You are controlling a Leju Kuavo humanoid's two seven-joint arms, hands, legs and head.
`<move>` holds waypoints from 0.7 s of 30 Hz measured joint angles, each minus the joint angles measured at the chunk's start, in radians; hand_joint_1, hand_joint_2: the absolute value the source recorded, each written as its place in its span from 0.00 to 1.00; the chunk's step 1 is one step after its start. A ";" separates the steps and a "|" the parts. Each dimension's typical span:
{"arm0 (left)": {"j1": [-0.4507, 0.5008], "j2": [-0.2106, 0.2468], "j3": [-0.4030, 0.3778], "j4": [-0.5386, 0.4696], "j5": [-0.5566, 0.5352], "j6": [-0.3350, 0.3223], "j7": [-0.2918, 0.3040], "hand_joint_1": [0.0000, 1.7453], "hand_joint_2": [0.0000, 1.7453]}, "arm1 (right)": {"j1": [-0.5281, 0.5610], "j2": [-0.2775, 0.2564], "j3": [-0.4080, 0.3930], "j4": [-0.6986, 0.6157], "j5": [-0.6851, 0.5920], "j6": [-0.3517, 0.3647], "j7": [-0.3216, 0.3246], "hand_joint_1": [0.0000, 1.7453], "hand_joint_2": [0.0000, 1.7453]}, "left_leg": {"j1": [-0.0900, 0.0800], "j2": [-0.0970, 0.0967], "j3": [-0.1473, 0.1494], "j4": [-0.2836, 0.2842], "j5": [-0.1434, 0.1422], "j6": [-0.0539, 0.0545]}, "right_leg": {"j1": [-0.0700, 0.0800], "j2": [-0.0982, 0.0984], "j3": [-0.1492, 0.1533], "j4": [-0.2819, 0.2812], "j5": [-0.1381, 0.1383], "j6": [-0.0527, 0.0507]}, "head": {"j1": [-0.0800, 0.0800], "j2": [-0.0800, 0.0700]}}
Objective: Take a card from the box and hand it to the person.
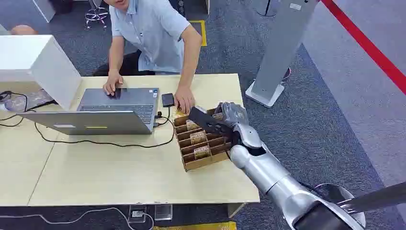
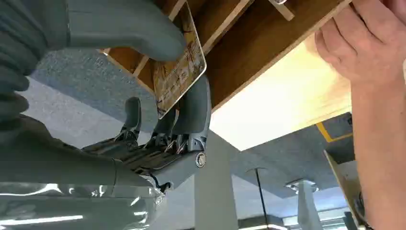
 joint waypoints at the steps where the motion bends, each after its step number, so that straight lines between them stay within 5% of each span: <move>1: 0.000 0.000 -0.001 0.000 0.000 0.000 0.000 0.00 1.00 | 0.000 0.000 0.000 0.002 0.000 -0.002 0.000 0.65 1.00 | 0.000 0.000 0.000 0.000 0.000 0.000 | 0.000 0.000 0.000 0.000 0.000 0.000 | 0.000 0.000; 6: 0.000 0.000 -0.006 0.000 -0.001 0.000 0.001 0.00 1.00 | -0.001 0.000 0.000 0.006 0.000 -0.011 0.000 0.84 1.00 | 0.000 0.000 0.000 0.000 0.000 0.000 | 0.000 0.000 0.000 0.000 0.000 0.000 | 0.000 0.000; 21: -0.002 0.000 -0.008 0.000 -0.006 0.000 0.003 0.00 1.00 | -0.001 -0.001 -0.001 0.006 0.003 -0.017 -0.003 0.87 1.00 | 0.000 0.000 0.001 0.000 0.000 0.000 | 0.000 0.000 0.001 0.000 0.000 0.000 | 0.000 0.000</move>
